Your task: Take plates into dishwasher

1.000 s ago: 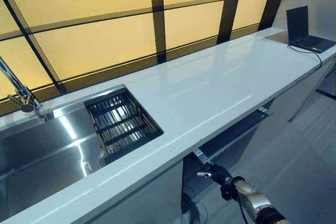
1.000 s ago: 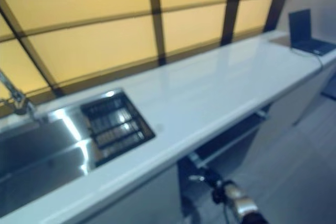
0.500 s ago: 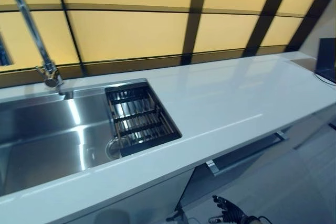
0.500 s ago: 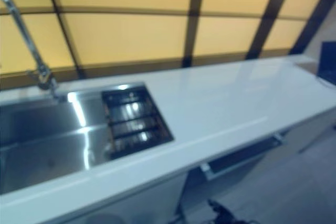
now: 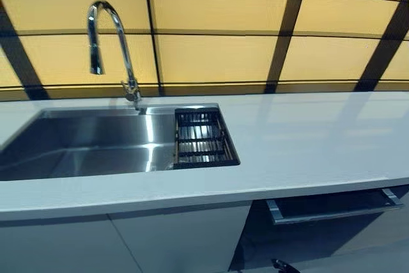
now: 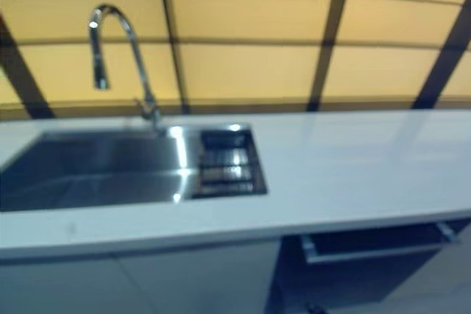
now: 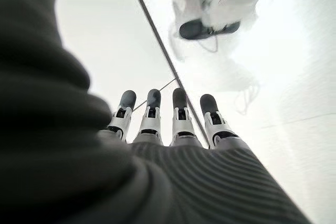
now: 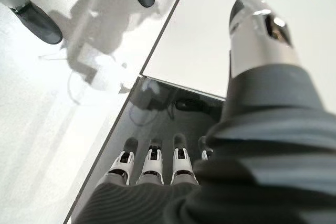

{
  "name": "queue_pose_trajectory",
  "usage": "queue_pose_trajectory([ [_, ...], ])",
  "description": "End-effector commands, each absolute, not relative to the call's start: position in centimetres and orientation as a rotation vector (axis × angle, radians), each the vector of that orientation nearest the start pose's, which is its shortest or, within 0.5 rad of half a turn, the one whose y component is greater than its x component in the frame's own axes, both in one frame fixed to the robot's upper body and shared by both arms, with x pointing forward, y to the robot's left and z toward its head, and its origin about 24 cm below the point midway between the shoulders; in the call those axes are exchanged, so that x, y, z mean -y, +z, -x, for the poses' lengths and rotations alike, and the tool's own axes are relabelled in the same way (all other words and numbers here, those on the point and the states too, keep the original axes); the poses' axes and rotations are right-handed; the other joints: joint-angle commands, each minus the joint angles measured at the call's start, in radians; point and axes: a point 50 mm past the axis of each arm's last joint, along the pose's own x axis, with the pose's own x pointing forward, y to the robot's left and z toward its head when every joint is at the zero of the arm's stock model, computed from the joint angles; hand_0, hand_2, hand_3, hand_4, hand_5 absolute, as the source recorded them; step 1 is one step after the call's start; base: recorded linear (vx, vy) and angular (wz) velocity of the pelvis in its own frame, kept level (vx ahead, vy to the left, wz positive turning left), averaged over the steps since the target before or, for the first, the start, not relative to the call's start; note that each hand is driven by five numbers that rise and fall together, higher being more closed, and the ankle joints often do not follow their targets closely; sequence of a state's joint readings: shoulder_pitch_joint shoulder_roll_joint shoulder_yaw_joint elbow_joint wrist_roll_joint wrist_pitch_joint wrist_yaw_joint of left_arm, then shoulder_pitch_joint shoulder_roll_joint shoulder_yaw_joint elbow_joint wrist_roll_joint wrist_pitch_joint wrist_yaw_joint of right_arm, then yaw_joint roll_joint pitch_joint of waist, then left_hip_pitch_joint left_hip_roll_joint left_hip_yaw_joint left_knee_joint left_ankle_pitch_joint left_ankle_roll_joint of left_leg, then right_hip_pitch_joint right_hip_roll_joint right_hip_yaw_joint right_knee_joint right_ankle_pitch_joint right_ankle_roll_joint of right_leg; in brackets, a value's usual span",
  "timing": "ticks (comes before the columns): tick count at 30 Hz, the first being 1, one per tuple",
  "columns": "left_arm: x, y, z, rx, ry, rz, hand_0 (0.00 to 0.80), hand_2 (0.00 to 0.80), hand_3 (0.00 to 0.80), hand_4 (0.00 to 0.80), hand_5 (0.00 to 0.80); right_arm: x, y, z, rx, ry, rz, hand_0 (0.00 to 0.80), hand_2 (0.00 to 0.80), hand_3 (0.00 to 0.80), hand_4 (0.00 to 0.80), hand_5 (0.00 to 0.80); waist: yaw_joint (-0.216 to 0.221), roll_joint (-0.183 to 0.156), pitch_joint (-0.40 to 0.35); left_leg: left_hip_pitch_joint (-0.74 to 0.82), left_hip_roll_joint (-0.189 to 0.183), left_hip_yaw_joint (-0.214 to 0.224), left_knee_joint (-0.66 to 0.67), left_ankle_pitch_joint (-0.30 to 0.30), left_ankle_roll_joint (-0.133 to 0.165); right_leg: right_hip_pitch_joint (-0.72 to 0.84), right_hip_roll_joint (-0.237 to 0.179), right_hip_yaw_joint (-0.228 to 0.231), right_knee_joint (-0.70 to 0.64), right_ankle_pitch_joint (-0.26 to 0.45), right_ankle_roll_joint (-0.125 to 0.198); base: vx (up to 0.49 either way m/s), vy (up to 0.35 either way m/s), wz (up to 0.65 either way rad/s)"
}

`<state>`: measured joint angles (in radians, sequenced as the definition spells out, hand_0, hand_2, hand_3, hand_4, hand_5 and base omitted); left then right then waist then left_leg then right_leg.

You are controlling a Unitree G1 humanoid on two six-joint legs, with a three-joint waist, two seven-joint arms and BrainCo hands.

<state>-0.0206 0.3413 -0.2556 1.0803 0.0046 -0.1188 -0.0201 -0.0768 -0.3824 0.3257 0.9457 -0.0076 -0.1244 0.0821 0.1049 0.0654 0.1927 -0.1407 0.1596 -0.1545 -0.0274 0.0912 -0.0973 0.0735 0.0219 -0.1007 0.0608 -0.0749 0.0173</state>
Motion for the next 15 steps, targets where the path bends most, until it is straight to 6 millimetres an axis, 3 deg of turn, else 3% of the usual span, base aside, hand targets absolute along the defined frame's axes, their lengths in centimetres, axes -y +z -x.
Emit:
queue_pose_trajectory([
  [1,-24.3,-12.8,-15.7,-0.884,-0.112,-0.417,0.000,0.000,0.000,0.000,0.000,23.9,-10.1,-19.6,-0.731,0.147,0.453,0.000,0.000,0.000,0.000,0.000,-0.015,-0.049,0.039,-0.050,-0.141,0.236,0.095,0.019,0.032,0.045,-0.031,-0.089,-0.001,-0.018,-0.006,-0.289,0.071,1.04],
  [2,-24.3,-12.9,-15.5,-0.890,-0.102,-0.409,0.000,0.000,0.000,0.000,0.000,24.0,-10.3,-19.4,-0.743,0.146,0.452,0.000,0.000,0.000,0.000,0.000,-0.018,-0.052,0.040,-0.044,-0.143,0.238,0.107,0.005,0.036,0.046,-0.039,-0.096,-0.001,-0.018,-0.005,-0.284,0.123,0.88],
  [3,-24.3,-13.1,-15.1,-0.899,-0.088,-0.396,0.000,0.000,0.000,0.000,0.000,24.3,-10.6,-19.0,-0.765,0.135,0.452,0.000,0.000,0.000,0.000,0.000,-0.022,-0.067,0.035,-0.027,-0.161,0.204,0.173,-0.050,0.055,0.033,-0.065,-0.096,-0.011,0.003,-0.001,-0.162,0.079,0.45],
  [4,-24.3,-13.1,-15.1,-0.899,-0.088,-0.396,0.000,0.000,0.000,0.000,0.000,24.3,-10.6,-19.0,-0.765,0.135,0.452,0.000,0.000,0.000,0.000,0.000,-0.023,-0.067,0.033,-0.030,-0.160,0.203,0.174,-0.049,0.055,0.031,-0.064,-0.097,-0.012,0.005,-0.002,-0.210,0.121,0.40],
  [7,-24.6,-13.6,-13.7,-0.946,-0.037,-0.378,0.000,0.000,0.000,0.000,0.000,25.0,-11.4,-17.6,-0.832,0.111,0.429,0.000,0.000,0.000,0.000,0.000,-0.042,-0.096,0.000,0.066,-0.178,0.168,0.232,-0.154,0.084,-0.001,-0.112,-0.094,-0.035,0.055,0.015,-0.262,0.185,0.37],
  [10,-24.8,-13.8,-13.3,-0.961,-0.023,-0.368,0.000,0.000,0.000,0.000,0.000,25.5,-11.8,-16.8,-0.867,0.093,0.417,0.000,0.000,0.000,0.000,0.000,-0.053,-0.099,-0.023,0.107,-0.158,0.156,0.267,-0.143,0.069,-0.015,-0.123,-0.097,-0.050,0.073,0.019,-0.255,0.231,0.41],
  [13,-24.6,-13.7,-13.5,-0.948,-0.043,-0.358,0.000,0.000,0.000,0.000,0.000,26.3,-12.0,-15.9,-0.900,0.053,0.407,0.000,0.000,0.000,0.000,0.000,-0.061,-0.101,-0.048,0.139,-0.136,0.111,0.314,-0.116,0.044,-0.029,-0.140,-0.095,-0.074,0.101,0.025,-0.242,0.294,0.23],
  [15,-24.2,-13.6,-13.8,-0.929,-0.076,-0.353,0.000,0.000,0.000,0.000,0.000,26.8,-12.1,-15.6,-0.918,0.021,0.402,0.000,0.000,0.000,0.000,0.000,-0.073,-0.098,-0.060,0.188,-0.124,0.087,0.276,-0.139,0.037,-0.063,-0.155,-0.091,-0.078,0.133,0.043,-0.280,0.427,0.38],
])
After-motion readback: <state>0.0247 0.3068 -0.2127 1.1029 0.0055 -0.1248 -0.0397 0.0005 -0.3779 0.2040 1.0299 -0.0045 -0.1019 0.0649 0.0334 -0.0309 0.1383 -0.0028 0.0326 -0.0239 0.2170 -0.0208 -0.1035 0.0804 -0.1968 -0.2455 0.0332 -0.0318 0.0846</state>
